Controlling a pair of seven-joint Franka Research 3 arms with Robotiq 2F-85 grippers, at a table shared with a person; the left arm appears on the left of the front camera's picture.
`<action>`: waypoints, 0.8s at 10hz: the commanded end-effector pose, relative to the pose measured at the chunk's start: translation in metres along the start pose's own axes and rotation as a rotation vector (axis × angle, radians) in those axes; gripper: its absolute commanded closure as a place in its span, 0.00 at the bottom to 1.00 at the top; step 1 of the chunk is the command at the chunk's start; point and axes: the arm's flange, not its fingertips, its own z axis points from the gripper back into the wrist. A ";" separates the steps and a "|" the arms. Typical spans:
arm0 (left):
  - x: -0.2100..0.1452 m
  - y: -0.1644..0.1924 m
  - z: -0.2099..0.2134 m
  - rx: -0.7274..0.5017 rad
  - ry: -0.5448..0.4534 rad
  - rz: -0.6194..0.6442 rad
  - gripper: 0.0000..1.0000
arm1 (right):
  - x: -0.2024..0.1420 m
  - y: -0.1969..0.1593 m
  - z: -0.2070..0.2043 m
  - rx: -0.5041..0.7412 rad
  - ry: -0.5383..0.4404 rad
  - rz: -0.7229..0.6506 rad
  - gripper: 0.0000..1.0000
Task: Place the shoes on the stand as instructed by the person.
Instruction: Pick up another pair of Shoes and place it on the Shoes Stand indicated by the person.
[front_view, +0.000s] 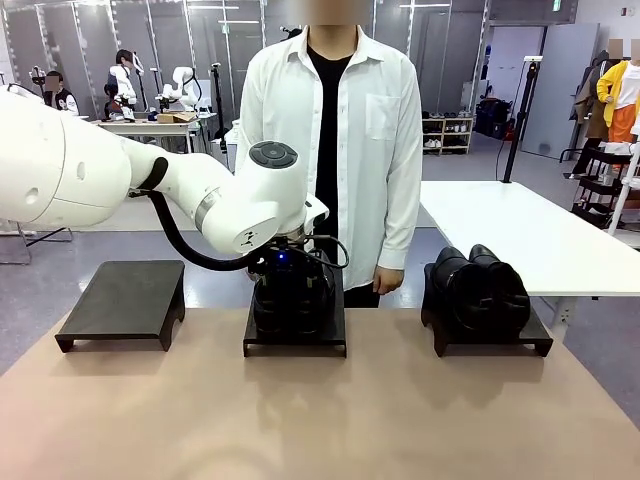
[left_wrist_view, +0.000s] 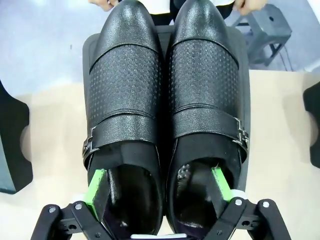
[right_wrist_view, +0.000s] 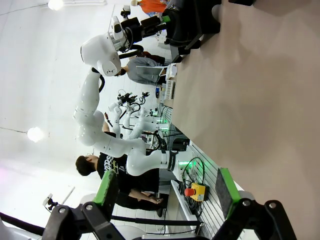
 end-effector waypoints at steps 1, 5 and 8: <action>0.003 0.001 0.000 -0.002 -0.004 -0.007 0.00 | -0.002 0.002 -0.003 -0.009 -0.006 0.009 0.00; 0.000 0.000 0.000 0.000 0.000 0.000 0.00 | -0.002 0.002 -0.003 -0.009 -0.006 0.009 0.00; 0.021 0.048 0.076 -0.184 0.043 0.001 0.00 | -0.002 0.002 -0.003 -0.009 -0.006 0.009 0.00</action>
